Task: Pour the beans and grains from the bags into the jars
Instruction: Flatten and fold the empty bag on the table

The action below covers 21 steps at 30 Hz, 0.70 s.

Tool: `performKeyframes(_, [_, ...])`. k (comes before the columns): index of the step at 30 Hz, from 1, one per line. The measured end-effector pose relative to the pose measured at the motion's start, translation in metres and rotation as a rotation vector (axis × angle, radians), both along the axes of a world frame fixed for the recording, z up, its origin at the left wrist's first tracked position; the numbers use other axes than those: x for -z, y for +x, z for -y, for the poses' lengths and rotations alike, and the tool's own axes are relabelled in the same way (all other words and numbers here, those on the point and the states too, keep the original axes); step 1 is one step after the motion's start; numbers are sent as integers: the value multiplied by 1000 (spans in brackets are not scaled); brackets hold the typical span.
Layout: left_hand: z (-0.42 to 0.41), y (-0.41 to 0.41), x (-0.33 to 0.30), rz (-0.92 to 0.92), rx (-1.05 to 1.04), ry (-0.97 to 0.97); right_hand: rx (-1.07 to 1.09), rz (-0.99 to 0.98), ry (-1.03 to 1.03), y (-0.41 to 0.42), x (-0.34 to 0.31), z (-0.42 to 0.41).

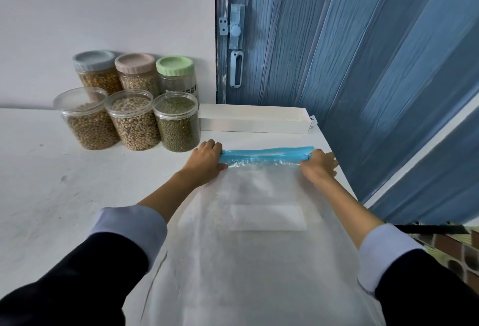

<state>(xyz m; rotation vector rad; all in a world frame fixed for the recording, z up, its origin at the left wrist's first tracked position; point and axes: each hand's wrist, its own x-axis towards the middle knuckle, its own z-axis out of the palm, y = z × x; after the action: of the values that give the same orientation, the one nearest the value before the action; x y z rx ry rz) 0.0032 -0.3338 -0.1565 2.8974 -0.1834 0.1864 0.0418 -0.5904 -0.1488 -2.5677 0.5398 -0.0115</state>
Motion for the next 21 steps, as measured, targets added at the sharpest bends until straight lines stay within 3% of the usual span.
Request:
performKeyframes(4, [-1, -2, -2, -39, -60, -92, -26, 3, 5, 1, -1, 3])
performKeyframes(10, [-9, -5, -10, -106, -215, -542, 2, -27, 44, 2, 1, 7])
performKeyframes(15, [-7, -9, -13, -224, -466, -1237, 25, 35, 190, 5, -3, 11])
performKeyframes(18, [-2, -12, -17, -322, -481, -1171, -25, 61, 326, 3, -1, 17])
performKeyframes(21, [3, -12, -19, -282, -475, -1001, -54, 69, 430, -2, -1, 20])
